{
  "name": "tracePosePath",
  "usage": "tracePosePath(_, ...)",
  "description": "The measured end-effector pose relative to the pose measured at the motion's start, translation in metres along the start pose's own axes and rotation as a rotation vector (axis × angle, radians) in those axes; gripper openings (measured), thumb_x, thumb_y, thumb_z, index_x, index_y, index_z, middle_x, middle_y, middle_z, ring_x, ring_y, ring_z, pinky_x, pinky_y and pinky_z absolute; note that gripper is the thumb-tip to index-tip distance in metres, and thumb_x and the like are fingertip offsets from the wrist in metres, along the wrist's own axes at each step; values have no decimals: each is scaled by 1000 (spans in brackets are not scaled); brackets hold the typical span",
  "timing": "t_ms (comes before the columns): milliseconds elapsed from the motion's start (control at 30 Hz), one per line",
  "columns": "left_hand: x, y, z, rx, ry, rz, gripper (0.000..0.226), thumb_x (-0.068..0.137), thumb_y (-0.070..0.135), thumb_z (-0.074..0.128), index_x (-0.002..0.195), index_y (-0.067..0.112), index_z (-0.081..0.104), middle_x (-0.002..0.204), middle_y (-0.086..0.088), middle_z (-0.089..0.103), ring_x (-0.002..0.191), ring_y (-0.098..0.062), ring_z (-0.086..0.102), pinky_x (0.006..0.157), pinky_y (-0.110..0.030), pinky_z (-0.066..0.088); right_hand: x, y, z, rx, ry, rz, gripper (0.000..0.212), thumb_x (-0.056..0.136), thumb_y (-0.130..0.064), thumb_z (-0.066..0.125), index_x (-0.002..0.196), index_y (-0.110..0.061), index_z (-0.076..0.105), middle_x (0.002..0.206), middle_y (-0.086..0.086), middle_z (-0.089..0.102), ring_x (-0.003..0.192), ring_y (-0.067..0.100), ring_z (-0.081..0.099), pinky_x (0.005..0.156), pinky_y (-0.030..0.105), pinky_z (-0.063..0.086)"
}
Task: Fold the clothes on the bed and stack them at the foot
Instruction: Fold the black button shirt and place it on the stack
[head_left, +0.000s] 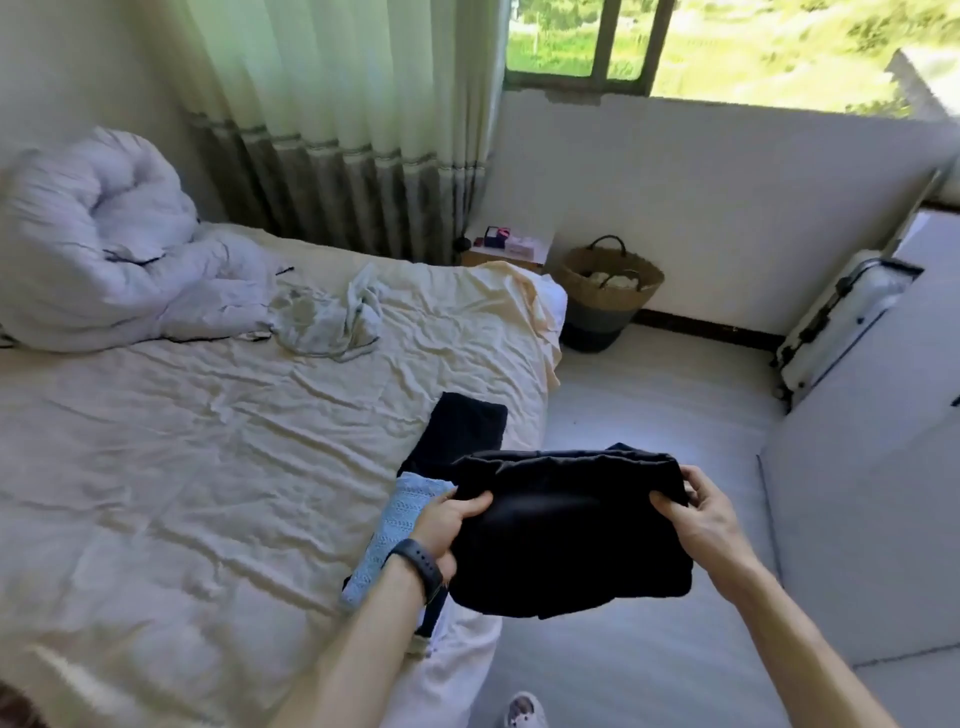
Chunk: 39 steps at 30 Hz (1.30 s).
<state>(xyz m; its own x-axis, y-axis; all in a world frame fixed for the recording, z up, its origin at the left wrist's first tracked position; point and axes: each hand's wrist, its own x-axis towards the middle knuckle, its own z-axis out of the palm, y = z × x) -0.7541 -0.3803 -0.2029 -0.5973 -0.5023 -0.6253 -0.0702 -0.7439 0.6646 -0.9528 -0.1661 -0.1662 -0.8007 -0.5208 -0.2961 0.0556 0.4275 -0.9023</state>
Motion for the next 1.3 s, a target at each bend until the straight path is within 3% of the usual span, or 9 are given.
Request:
tracePosePath(200, 96, 16, 11, -203, 216, 31, 35, 90, 4, 69, 124, 0, 65, 117, -25, 70, 111, -42, 66, 101, -53, 51, 158, -34, 32, -205, -194, -51, 18, 99, -21, 63, 106, -38, 62, 108, 1, 71, 99, 21, 69, 89, 46, 57)
tracePosePath(400, 164, 19, 15, -391, 477, 28, 33, 85, 5, 75, 117, 1, 69, 109, -23, 73, 103, -42, 70, 94, -53, 55, 294, -61, 89, -441, -439, -90, 21, 99, -22, 62, 112, -38, 60, 113, -5, 67, 105, 21, 64, 94, 44, 53)
tracePosePath(567, 242, 18, 1, -508, 679, 18, 29, 85, 10, 76, 113, 3, 72, 103, -18, 75, 96, -38, 73, 88, -49, 58, 411, -50, 174, -592, -666, -129, 24, 99, -19, 60, 116, -36, 56, 110, -3, 64, 89, 9, 62, 74, 31, 52)
tracePosePath(733, 303, 13, -27, -579, 863, -60, 30, 86, 18, 77, 114, 11, 71, 109, -14, 75, 100, -35, 71, 93, -53, 55, 489, -20, 255, -699, -851, -144, 24, 99, -21, 59, 120, -33, 56, 106, -2, 65, 90, 13, 62, 81, 38, 54)
tracePosePath(900, 348, 3, -57, -549, 1052, -81, 37, 89, 20, 76, 122, 12, 63, 114, -11, 68, 101, -32, 66, 91, -49, 55, 523, 4, 324, -814, -949, -181, 23, 99, -26, 58, 120, -34, 56, 97, -8, 65, 89, 17, 64, 85, 44, 56)
tracePosePath(1033, 386, -4, -67, -395, 1163, -103, 31, 93, 15, 69, 121, 11, 56, 119, -14, 64, 110, -34, 62, 98, -47, 51, 546, 28, 357, -838, -979, -107, 24, 98, -25, 60, 122, -30, 57, 105, -3, 67, 100, 24, 65, 93, 48, 54)
tracePosePath(1133, 404, -8, -76, -262, 1247, -152, 36, 97, 14, 61, 130, 11, 48, 120, -12, 62, 107, -32, 61, 86, -32, 42, 558, 41, 373, -844, -983, -108, 15, 97, -29, 62, 111, -31, 56, 101, -6, 67, 96, 19, 65, 85, 42, 54)
tracePosePath(1233, 416, -6, -78, -187, 1334, -201, 45, 101, 14, 54, 143, 10, 39, 132, -17, 59, 115, -38, 60, 87, -38, 43, 558, 49, 383, -898, -969, -182, 9, 98, -38, 59, 100, -37, 51, 91, -13, 64, 89, 18, 62, 68, 34, 45)
tracePosePath(1300, 422, -5, -77, -150, 1387, -191, 50, 102, 13, 51, 148, 11, 34, 136, -20, 56, 118, -40, 59, 92, -41, 46, 554, 55, 387, -952, -957, -249, 11, 98, -42, 55, 97, -41, 44, 85, -13, 63, 83, 20, 60, 68, 37, 44)
